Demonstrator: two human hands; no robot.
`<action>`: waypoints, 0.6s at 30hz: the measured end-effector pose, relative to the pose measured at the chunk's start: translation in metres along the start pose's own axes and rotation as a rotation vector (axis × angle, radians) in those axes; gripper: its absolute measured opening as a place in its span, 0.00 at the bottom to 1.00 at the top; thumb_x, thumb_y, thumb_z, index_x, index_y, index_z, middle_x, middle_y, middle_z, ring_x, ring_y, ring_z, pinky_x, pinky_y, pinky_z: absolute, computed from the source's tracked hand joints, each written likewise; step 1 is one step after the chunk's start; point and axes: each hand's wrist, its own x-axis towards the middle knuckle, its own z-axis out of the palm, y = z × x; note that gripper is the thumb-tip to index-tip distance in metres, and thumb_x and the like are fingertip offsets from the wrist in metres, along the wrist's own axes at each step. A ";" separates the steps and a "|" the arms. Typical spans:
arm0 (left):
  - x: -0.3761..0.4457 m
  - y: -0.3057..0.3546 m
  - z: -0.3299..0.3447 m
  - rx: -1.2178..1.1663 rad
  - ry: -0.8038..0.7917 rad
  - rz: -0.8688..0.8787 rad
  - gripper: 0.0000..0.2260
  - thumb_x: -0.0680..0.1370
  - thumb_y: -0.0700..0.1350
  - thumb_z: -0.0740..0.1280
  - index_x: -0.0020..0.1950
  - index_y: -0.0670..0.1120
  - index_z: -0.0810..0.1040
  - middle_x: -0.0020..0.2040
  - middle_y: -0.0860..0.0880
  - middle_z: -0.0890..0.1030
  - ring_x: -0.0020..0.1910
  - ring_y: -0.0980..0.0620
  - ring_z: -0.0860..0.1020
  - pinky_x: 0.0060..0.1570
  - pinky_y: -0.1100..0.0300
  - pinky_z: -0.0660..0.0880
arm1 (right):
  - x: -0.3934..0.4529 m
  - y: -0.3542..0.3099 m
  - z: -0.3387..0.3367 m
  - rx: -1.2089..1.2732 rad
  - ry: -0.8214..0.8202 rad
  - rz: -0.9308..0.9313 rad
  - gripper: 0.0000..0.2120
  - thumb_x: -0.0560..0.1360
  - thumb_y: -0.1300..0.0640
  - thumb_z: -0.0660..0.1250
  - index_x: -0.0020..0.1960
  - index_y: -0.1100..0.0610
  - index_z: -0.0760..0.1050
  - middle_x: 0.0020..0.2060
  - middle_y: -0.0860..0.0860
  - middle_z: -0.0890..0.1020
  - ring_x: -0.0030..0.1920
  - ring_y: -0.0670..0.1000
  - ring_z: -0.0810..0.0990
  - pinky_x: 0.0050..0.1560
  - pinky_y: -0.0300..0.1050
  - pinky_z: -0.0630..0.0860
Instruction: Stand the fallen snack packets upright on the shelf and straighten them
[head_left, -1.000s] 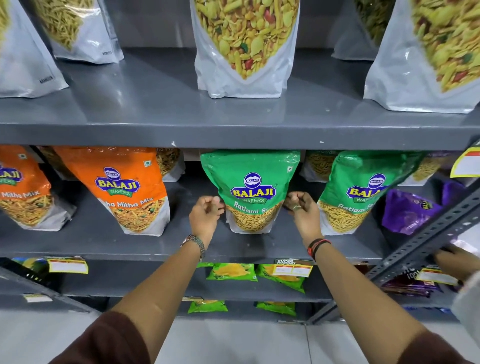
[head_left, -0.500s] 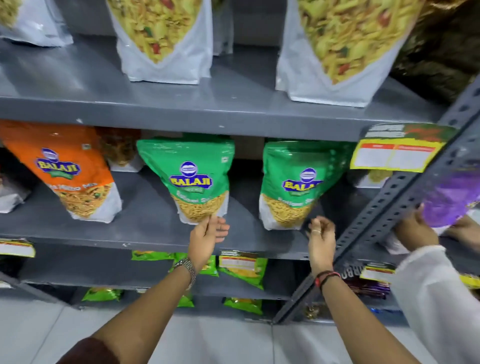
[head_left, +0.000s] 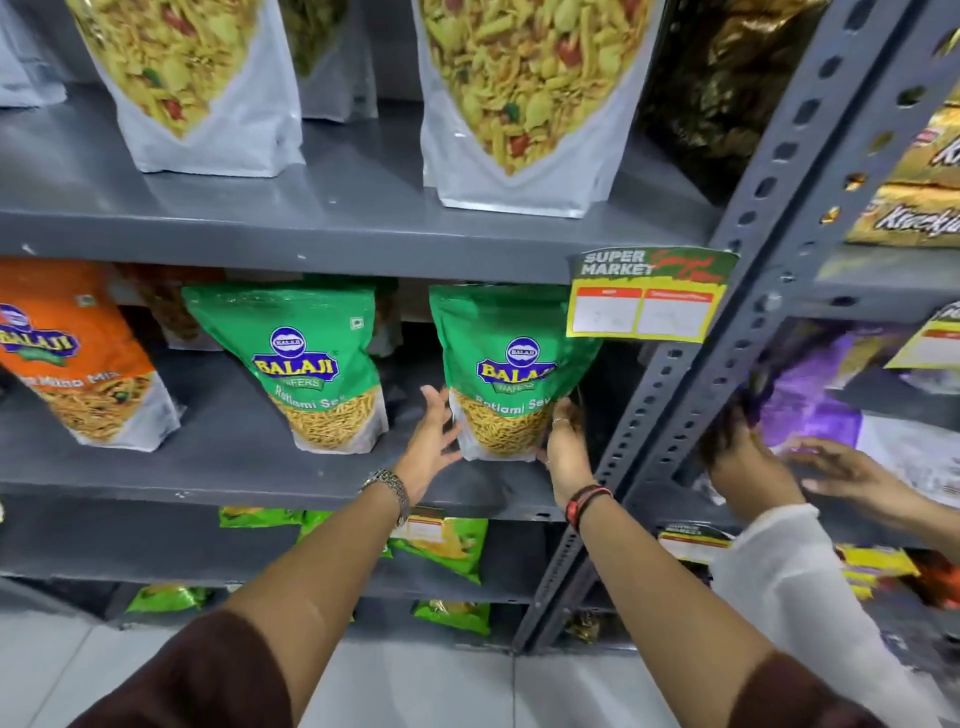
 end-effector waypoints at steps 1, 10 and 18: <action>0.000 0.000 0.001 -0.003 -0.005 -0.003 0.29 0.76 0.64 0.39 0.75 0.56 0.55 0.76 0.49 0.61 0.73 0.45 0.63 0.70 0.41 0.63 | -0.001 0.000 -0.001 0.011 0.005 0.012 0.31 0.74 0.35 0.51 0.69 0.52 0.64 0.68 0.52 0.71 0.69 0.56 0.68 0.70 0.59 0.65; -0.005 0.000 0.014 0.010 -0.040 -0.026 0.30 0.75 0.66 0.40 0.75 0.57 0.55 0.76 0.49 0.61 0.73 0.45 0.64 0.69 0.42 0.65 | -0.008 -0.004 -0.013 0.051 0.075 0.025 0.30 0.73 0.35 0.51 0.69 0.50 0.64 0.72 0.52 0.68 0.70 0.58 0.67 0.71 0.58 0.64; -0.021 -0.009 0.007 0.432 0.210 0.219 0.24 0.79 0.59 0.48 0.73 0.55 0.61 0.74 0.50 0.66 0.72 0.47 0.66 0.68 0.59 0.62 | -0.042 -0.015 -0.014 -0.118 0.104 -0.076 0.28 0.77 0.41 0.50 0.70 0.58 0.63 0.69 0.57 0.70 0.69 0.58 0.68 0.70 0.51 0.64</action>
